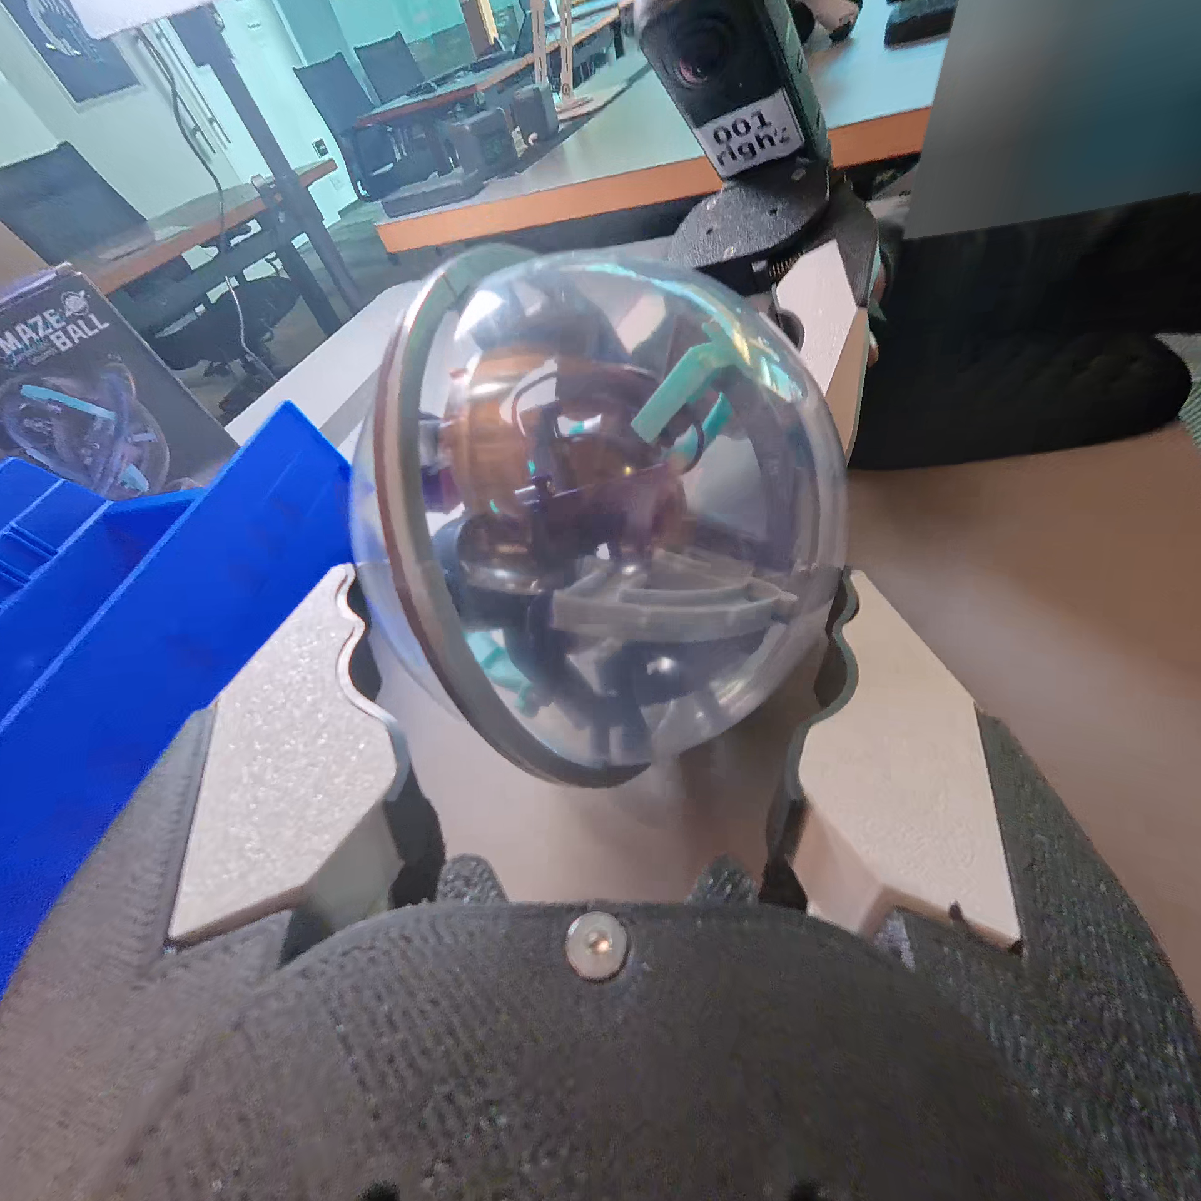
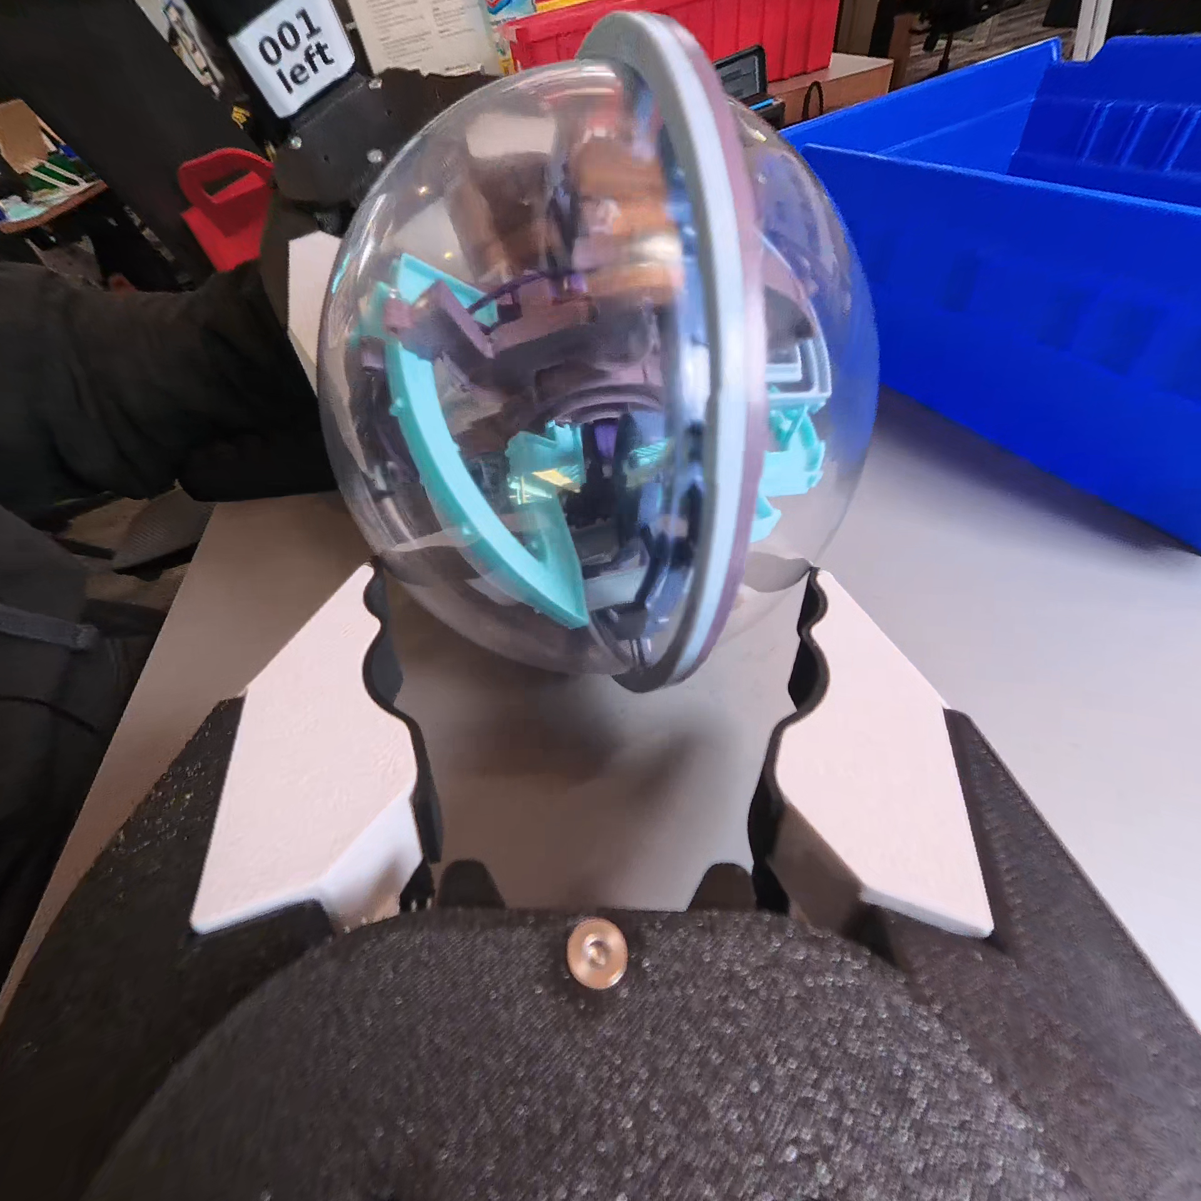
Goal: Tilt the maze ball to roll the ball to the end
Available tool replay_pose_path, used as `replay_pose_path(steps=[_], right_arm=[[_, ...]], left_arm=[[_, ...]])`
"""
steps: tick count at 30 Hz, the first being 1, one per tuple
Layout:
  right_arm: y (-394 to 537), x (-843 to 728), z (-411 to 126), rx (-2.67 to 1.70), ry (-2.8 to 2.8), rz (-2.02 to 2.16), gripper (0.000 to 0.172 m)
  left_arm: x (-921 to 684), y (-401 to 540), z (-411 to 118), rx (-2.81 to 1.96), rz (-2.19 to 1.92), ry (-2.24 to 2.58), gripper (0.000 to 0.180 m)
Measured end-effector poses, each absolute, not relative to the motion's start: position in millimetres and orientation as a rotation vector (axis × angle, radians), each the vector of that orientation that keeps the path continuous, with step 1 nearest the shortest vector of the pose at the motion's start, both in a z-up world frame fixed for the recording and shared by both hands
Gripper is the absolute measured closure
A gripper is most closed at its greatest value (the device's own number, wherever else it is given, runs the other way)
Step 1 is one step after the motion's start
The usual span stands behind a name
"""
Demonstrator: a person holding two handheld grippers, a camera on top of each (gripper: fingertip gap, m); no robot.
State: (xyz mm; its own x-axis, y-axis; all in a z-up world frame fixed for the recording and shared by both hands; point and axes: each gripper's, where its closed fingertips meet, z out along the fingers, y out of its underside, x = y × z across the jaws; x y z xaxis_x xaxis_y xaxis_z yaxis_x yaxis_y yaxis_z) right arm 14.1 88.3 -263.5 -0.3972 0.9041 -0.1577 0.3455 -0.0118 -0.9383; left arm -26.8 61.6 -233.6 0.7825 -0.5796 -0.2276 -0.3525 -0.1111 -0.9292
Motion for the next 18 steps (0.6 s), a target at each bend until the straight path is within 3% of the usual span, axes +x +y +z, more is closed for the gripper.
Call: replay_pose_path(steps=[18], right_arm=[[90.3, 13.6, -238.2, -1.157, -1.641, 1.401, 0.063]], left_arm=[[-37.1, 54.5, -234.5, -1.657, -0.135, 0.79, 0.045]])
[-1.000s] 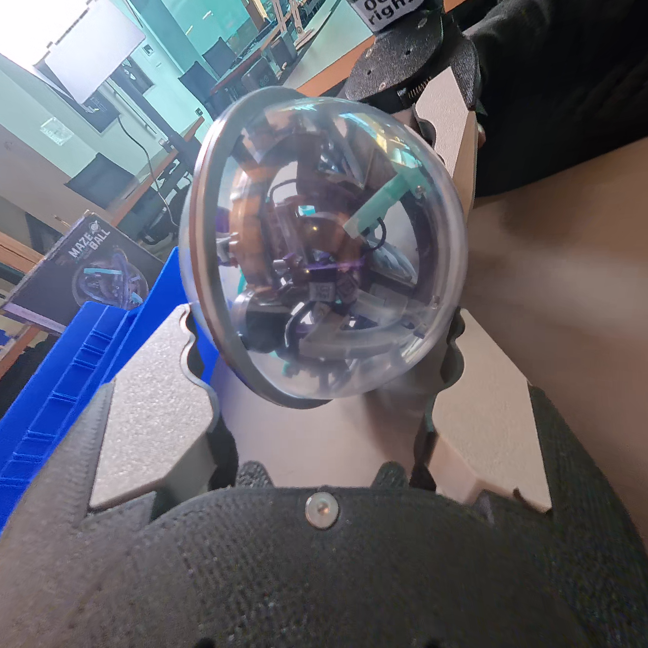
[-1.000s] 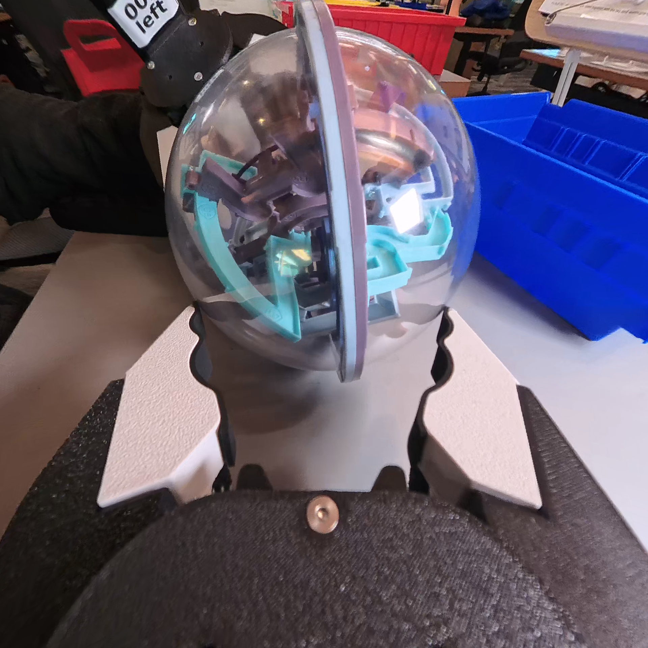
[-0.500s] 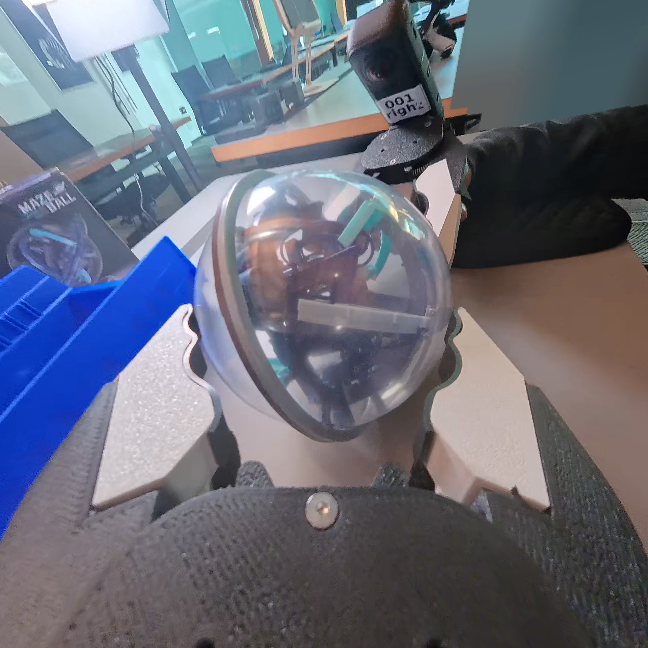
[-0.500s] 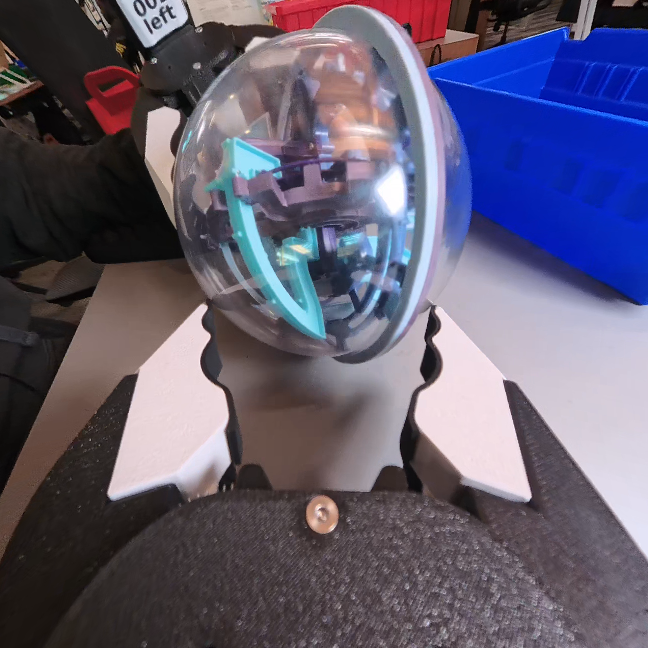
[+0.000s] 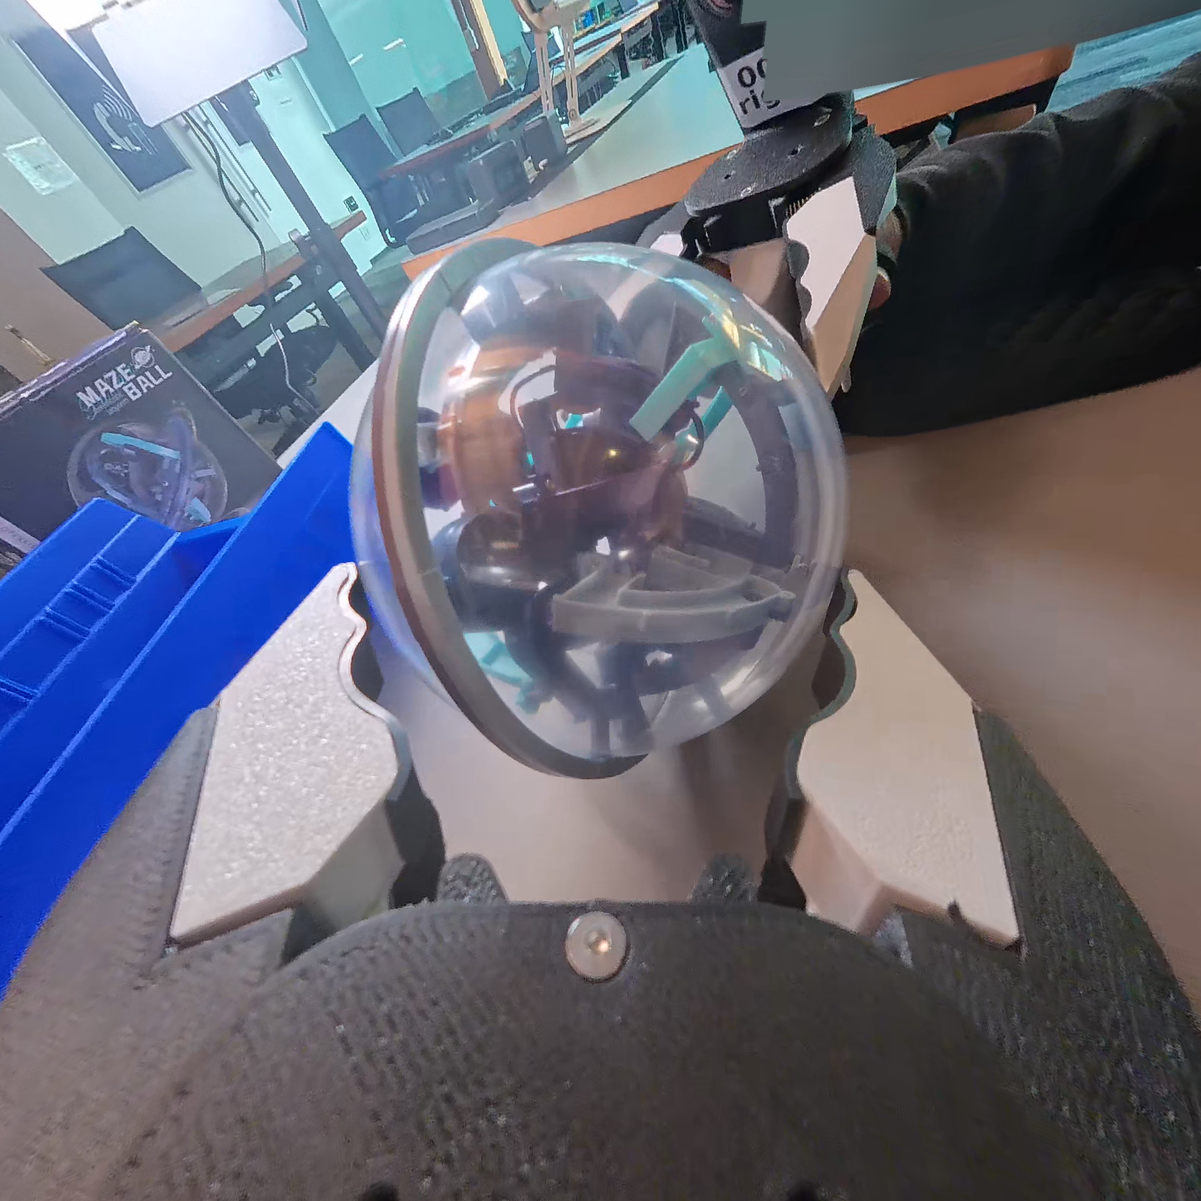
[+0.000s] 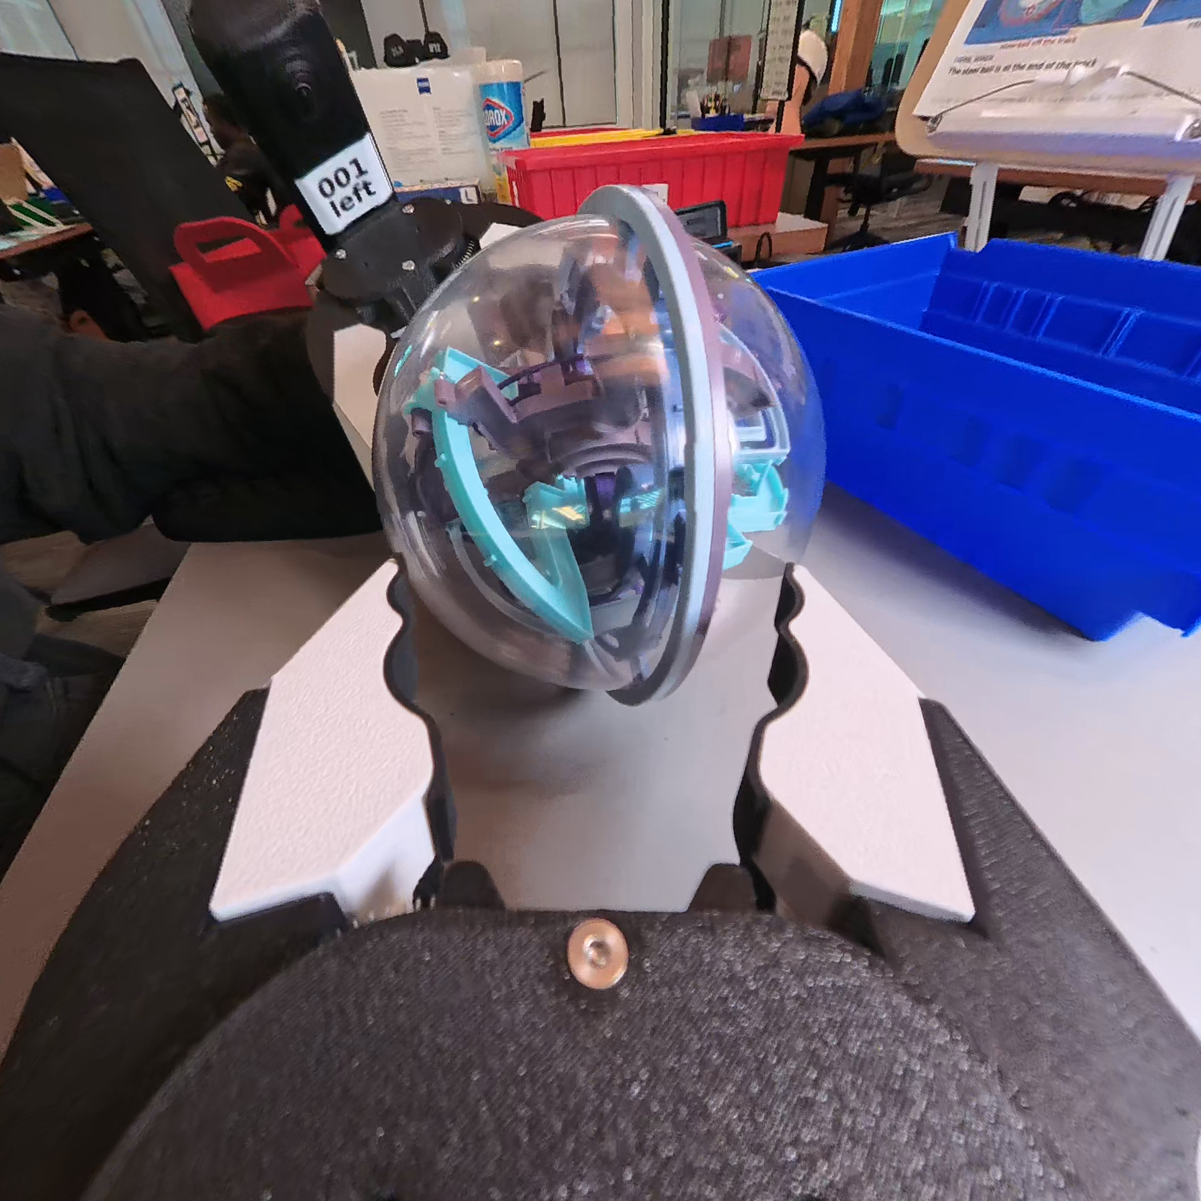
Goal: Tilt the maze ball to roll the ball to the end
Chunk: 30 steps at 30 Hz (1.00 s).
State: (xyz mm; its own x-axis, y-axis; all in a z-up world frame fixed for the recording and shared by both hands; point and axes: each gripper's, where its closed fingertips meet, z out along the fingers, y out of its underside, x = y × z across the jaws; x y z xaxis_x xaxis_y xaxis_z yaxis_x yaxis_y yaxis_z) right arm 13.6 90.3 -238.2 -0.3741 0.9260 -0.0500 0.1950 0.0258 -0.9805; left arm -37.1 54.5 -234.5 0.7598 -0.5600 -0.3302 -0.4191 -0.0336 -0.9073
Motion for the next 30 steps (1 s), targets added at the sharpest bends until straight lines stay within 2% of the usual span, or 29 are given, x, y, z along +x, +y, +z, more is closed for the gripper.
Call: replay_pose_path(steps=[8, 20, 30], right_arm=[[91.2, 9.9, -252.5, -1.185, -1.698, 1.289, 0.052], [94.5, 8.5, -260.6, -1.108, -1.737, 1.136, 0.051], [94.7, 10.5, -269.2, -1.158, -1.771, 1.194, 0.05]], left_arm=[[-42.4, 57.4, -251.2, -1.669, -0.015, 0.85, 0.046], [-44.5, 64.0, -259.2, -1.661, 0.141, 0.902, 0.047], [-37.4, 62.3, -251.9, -1.626, 0.14, 0.912, 0.049]])
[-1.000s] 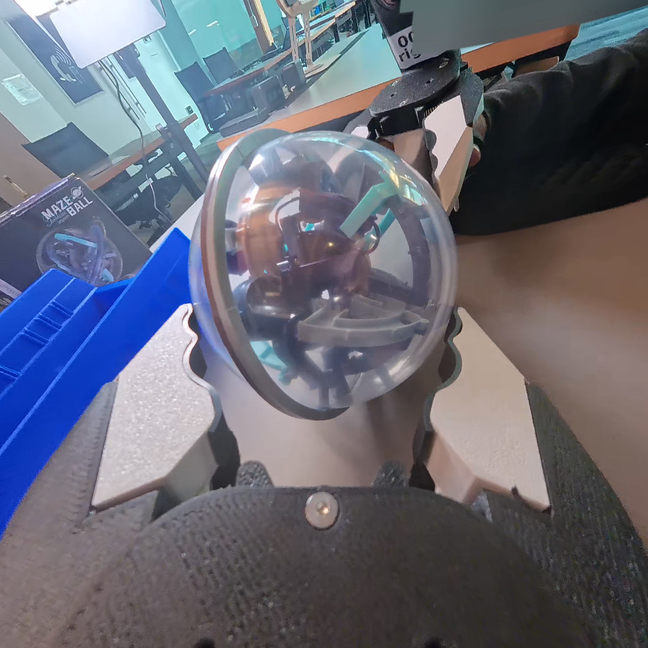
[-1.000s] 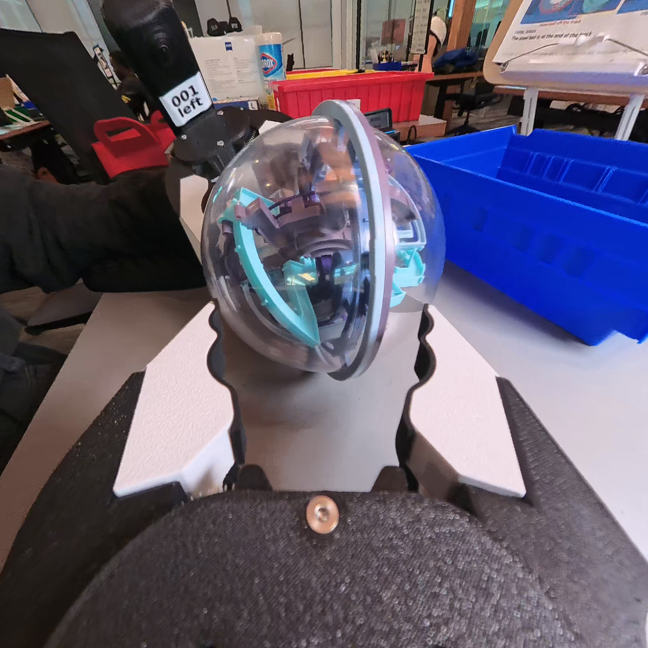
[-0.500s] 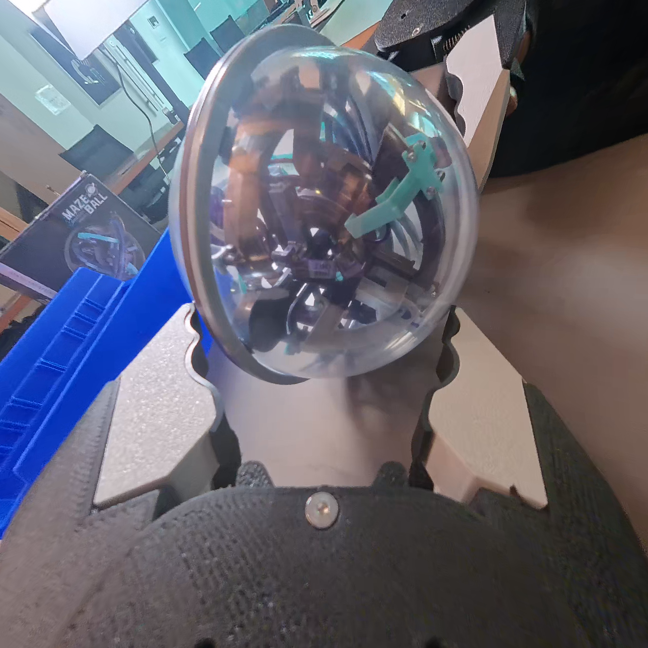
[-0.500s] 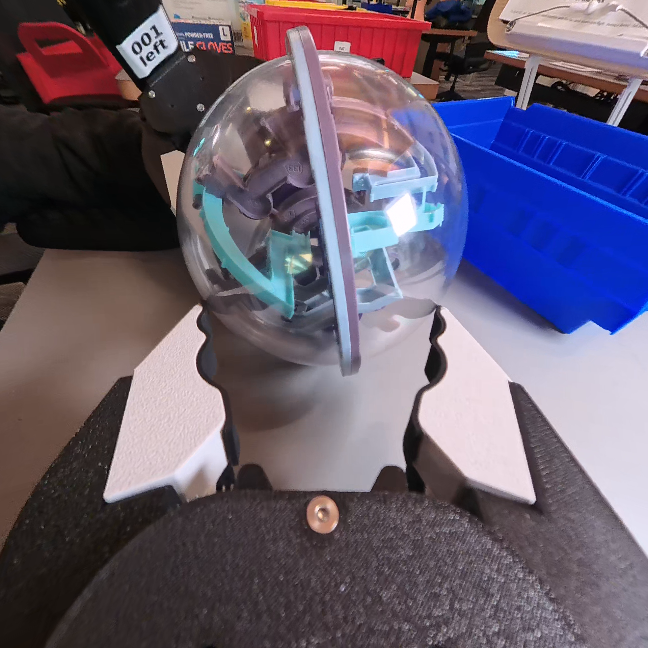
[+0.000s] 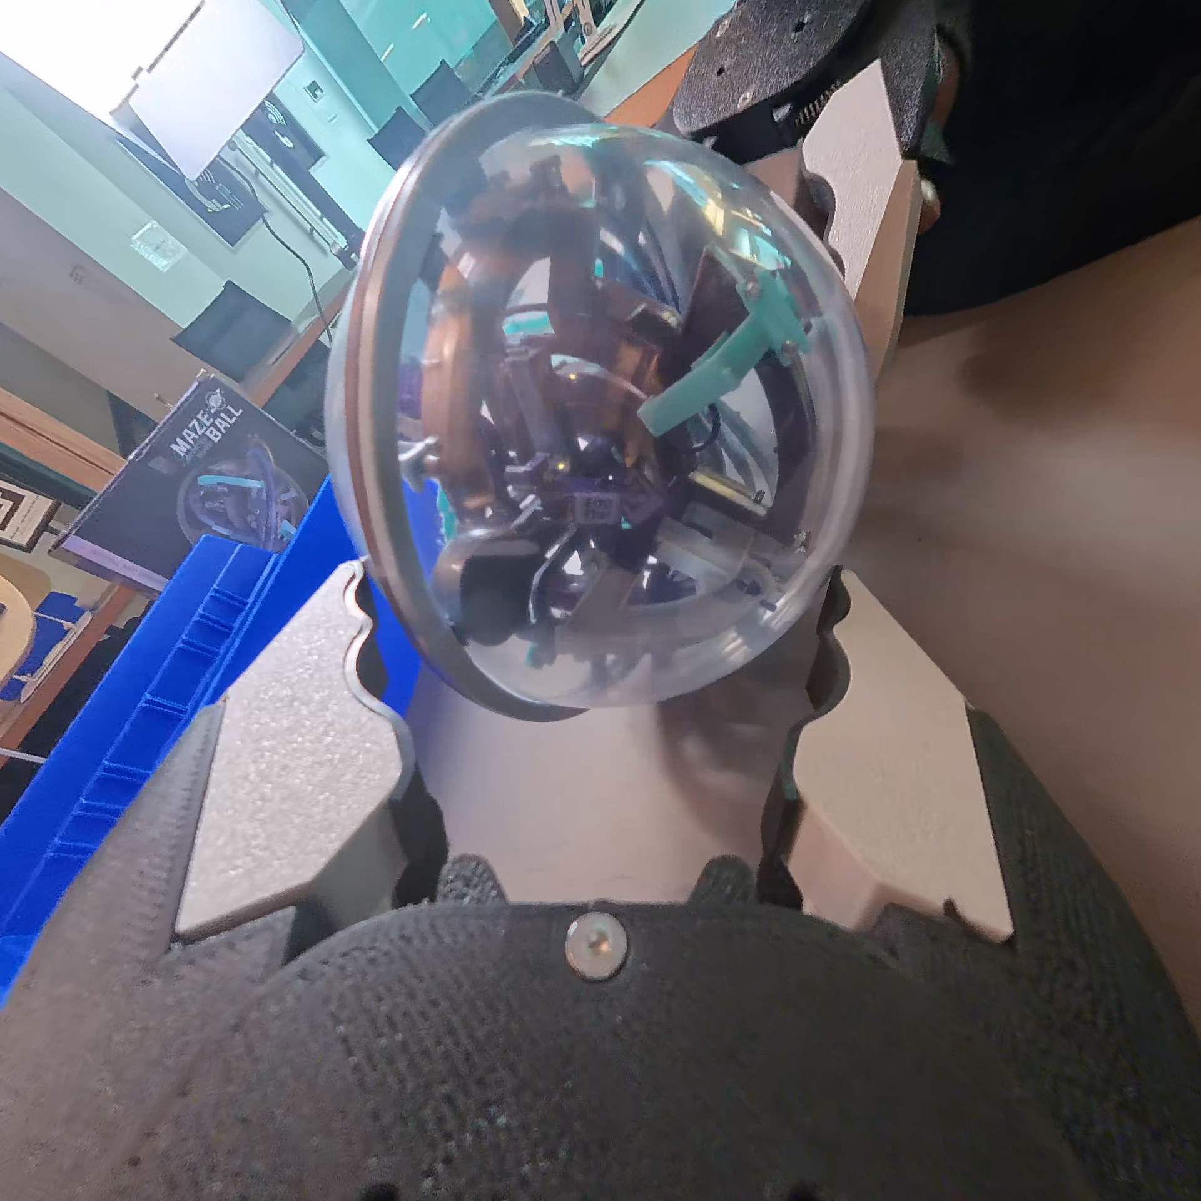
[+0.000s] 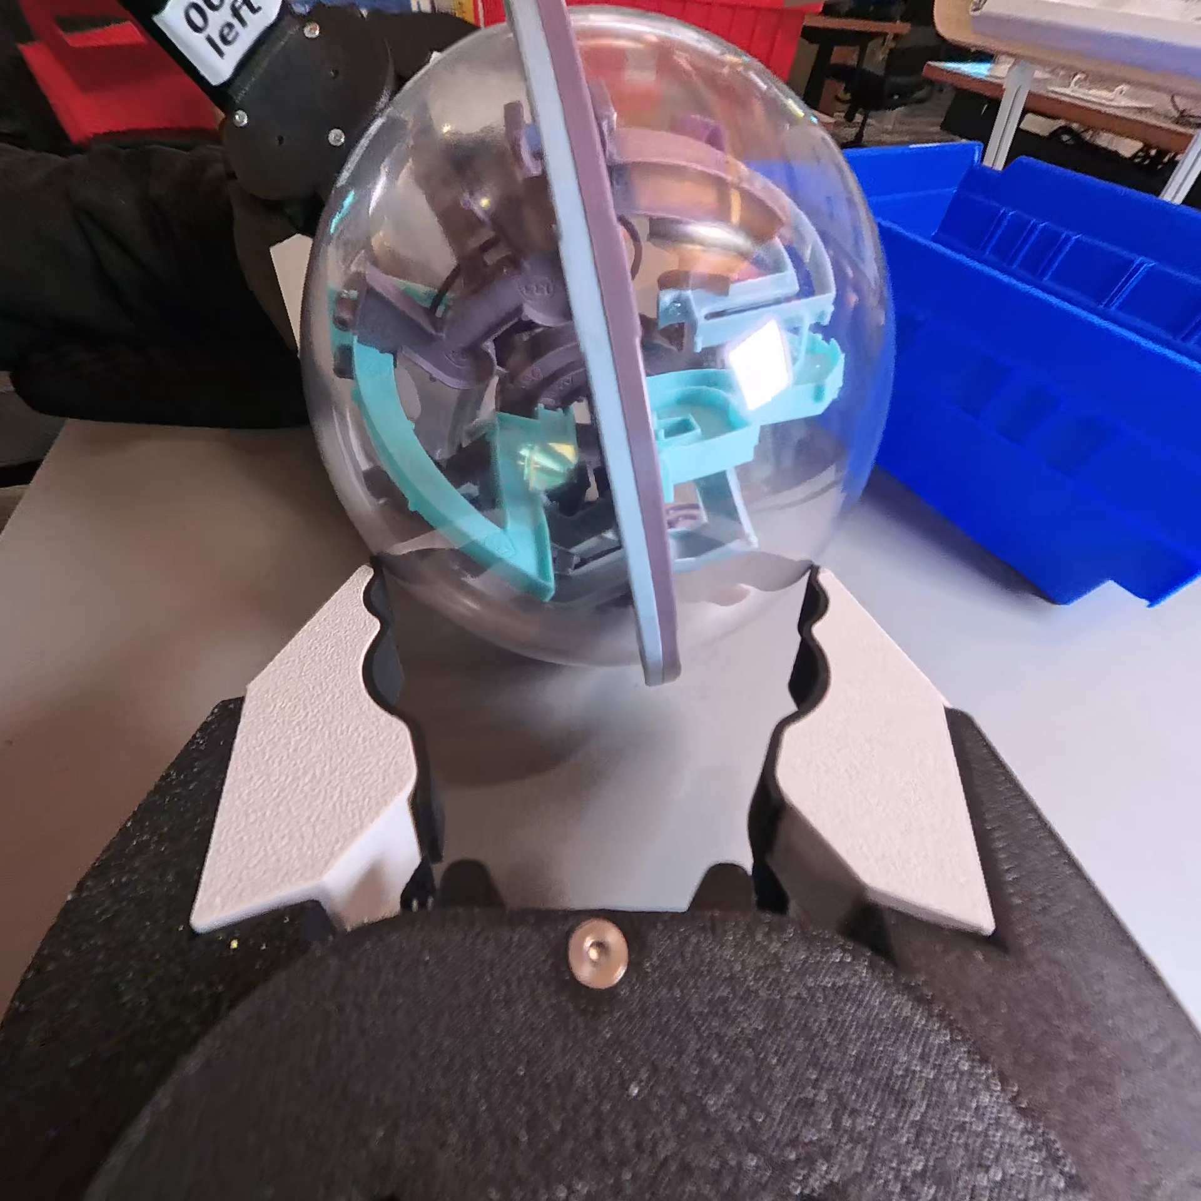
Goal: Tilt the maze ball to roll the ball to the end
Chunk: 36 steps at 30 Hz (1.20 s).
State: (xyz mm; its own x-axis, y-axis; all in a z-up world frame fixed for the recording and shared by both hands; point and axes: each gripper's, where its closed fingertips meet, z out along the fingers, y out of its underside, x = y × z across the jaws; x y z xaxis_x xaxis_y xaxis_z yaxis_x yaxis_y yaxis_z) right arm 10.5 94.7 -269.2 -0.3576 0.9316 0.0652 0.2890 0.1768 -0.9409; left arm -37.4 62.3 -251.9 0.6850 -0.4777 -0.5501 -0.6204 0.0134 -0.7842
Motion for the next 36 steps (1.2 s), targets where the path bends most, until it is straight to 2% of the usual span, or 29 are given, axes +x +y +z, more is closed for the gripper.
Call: replay_pose_path(steps=[11, 17, 36], right_arm=[[95.4, 10.9, -279.1, -1.197, -1.813, 1.166, 0.05], [98.5, 9.7, -280.9, -1.225, -1.804, 1.15, 0.057], [104.7, 6.4, -276.9, -1.188, -1.76, 1.076, 0.054]], left_arm=[[-33.2, 60.9, -245.9, -1.599, 0.156, 0.923, 0.05], [-29.9, 59.2, -229.5, -1.576, 0.032, 0.831, 0.051], [-35.7, 68.1, -225.8, -1.632, -0.121, 0.679, 0.053]])
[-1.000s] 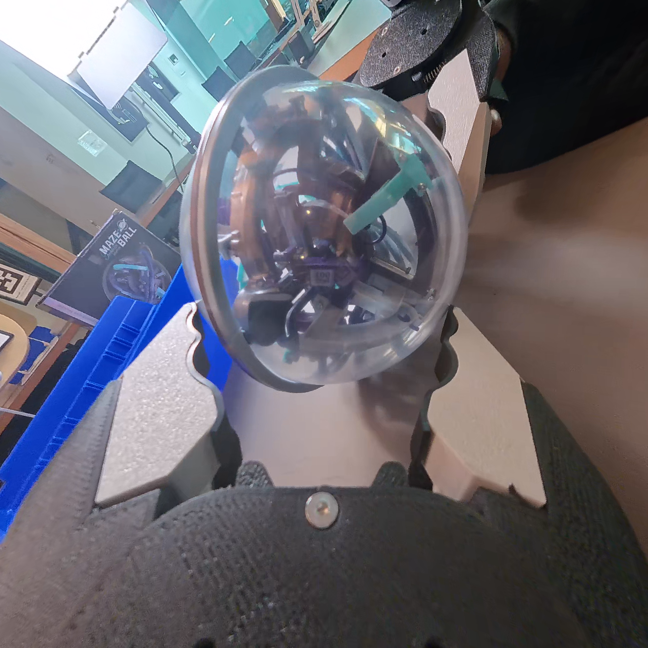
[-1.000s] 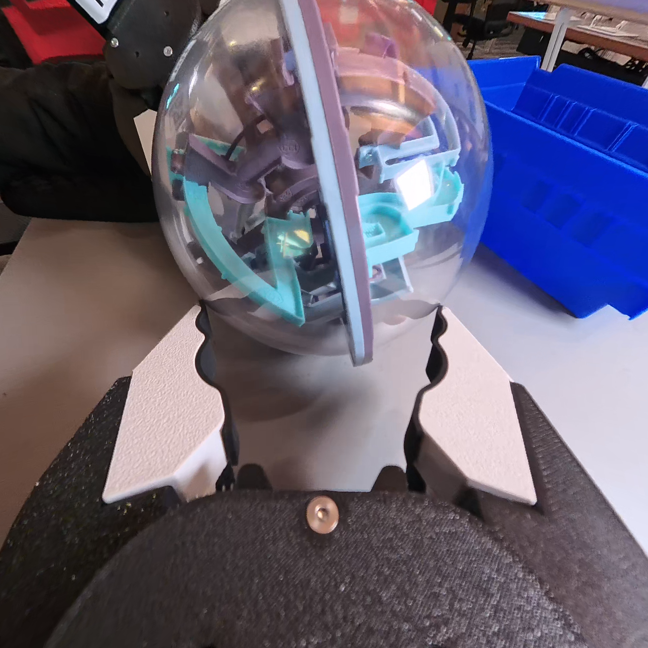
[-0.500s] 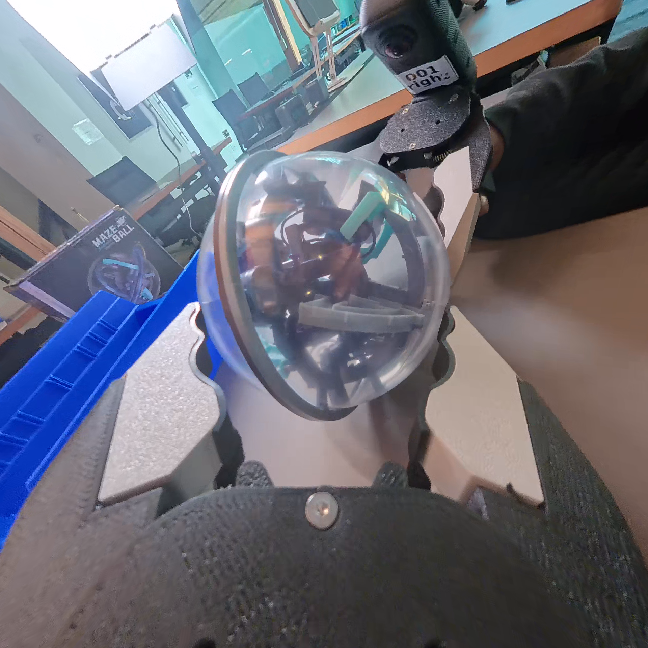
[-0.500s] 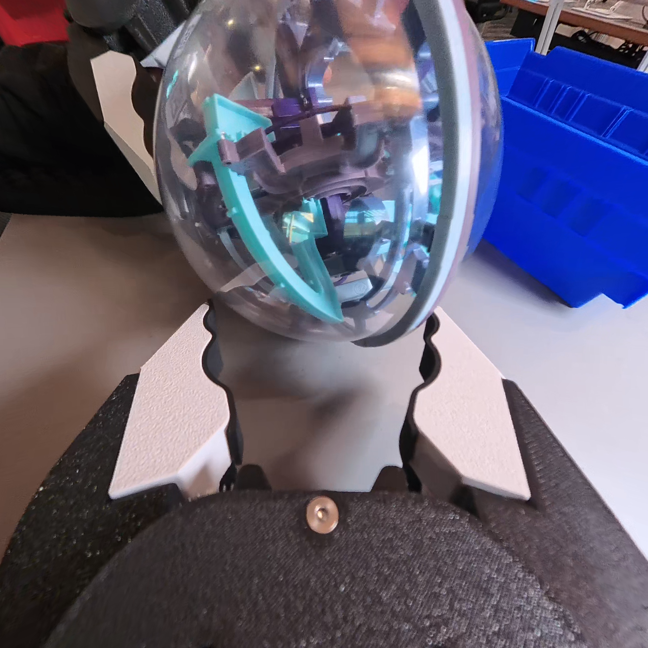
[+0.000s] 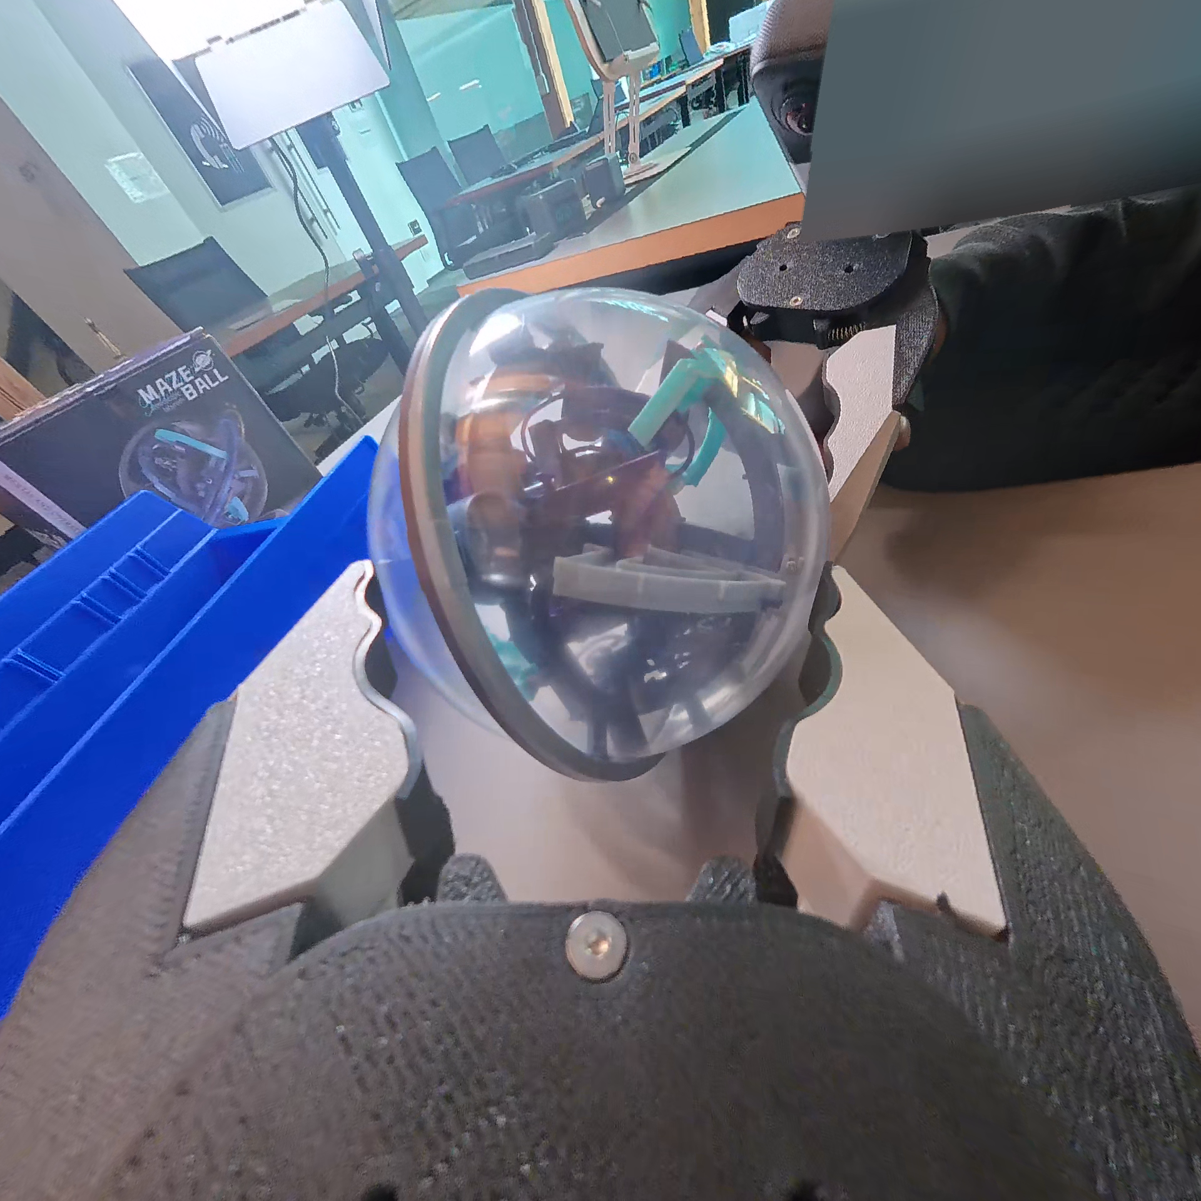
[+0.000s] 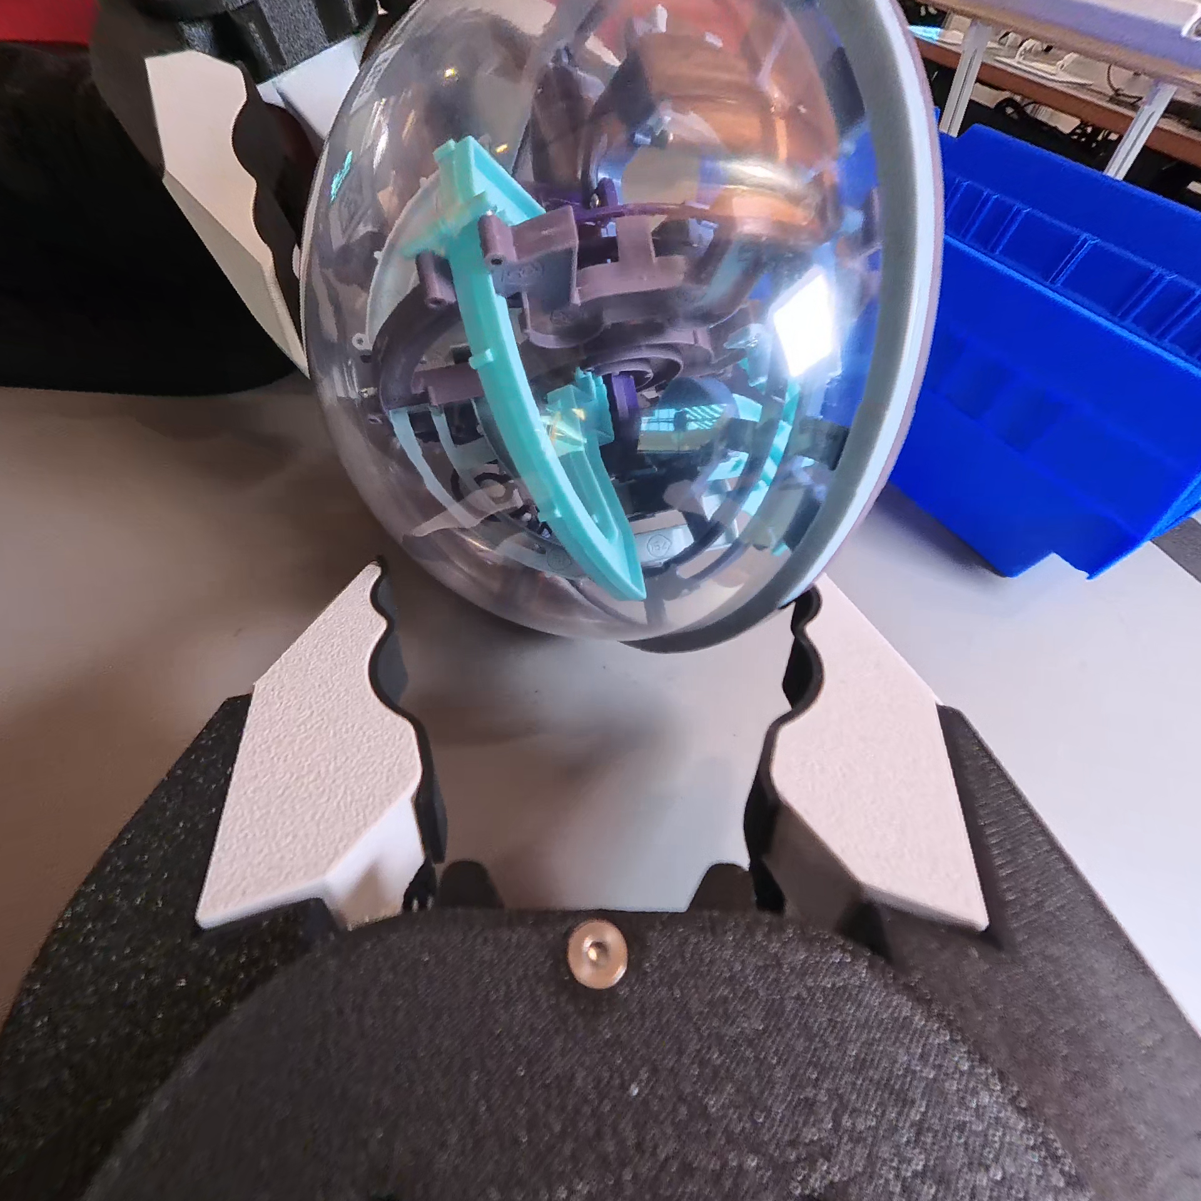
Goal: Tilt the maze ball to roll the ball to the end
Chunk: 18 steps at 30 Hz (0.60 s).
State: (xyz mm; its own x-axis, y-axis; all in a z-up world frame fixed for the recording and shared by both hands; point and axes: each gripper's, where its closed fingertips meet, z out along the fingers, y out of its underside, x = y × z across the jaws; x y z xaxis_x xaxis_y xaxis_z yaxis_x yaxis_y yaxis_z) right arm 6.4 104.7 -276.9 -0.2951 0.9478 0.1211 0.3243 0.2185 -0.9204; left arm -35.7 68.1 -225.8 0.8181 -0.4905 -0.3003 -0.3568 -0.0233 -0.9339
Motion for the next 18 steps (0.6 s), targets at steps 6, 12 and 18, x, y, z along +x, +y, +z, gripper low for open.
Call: replay_pose_path(steps=[6, 12, 18], right_arm=[[105.4, 6.2, -274.8, -1.187, -1.749, 1.082, 0.054], [105.8, 6.4, -273.2, -1.183, -1.742, 1.085, 0.054], [105.7, 6.4, -272.7, -1.179, -1.74, 1.084, 0.055]], left_arm=[[-37.6, 69.0, -227.3, -1.662, -0.147, 0.65, 0.053], [-39.9, 69.4, -228.5, -1.671, -0.182, 0.626, 0.053], [-41.6, 68.7, -229.0, -1.67, -0.195, 0.617, 0.054]])
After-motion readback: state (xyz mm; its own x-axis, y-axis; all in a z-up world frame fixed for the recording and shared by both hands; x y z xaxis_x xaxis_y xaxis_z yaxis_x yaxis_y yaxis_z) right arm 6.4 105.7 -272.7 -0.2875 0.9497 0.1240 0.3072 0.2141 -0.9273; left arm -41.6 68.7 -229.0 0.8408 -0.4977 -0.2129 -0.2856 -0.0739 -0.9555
